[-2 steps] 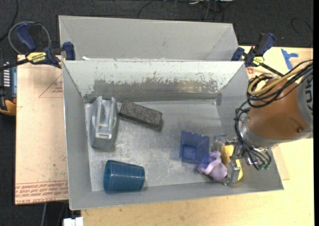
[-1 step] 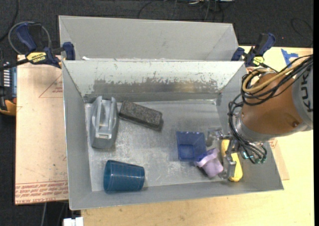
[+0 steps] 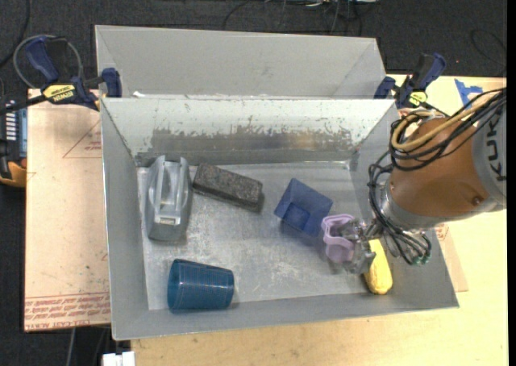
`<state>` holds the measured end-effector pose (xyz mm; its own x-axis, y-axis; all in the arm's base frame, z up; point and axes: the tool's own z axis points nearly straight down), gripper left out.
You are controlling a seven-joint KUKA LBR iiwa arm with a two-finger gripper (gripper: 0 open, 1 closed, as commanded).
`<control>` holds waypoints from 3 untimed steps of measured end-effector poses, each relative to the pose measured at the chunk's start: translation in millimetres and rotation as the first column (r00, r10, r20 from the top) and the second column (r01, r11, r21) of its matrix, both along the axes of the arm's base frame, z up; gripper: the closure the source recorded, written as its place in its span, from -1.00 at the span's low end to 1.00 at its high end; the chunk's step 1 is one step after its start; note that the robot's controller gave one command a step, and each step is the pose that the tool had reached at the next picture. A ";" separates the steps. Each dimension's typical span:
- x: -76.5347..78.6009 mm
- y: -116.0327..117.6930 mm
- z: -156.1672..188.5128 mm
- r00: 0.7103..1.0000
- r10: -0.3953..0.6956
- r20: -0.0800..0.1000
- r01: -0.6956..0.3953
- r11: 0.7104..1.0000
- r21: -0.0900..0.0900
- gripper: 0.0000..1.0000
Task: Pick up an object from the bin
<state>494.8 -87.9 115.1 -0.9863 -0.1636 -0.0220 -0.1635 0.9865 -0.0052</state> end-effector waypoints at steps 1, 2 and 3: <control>0.0 0.1 0.0 1.000 0.001 0.000 -0.001 1.000 0.000 1.00; 13.9 -11.2 25.4 1.000 -0.005 0.004 0.005 1.000 0.000 1.00; 3.4 -2.6 15.8 1.000 0.019 -0.004 -0.019 1.000 0.002 -1.00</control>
Offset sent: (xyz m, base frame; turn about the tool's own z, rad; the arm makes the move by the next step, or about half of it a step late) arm 0.0127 -0.0113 0.0250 0.0017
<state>498.2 -90.5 130.9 -0.9831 -0.1821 -0.0183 -0.1821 0.9833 -0.0023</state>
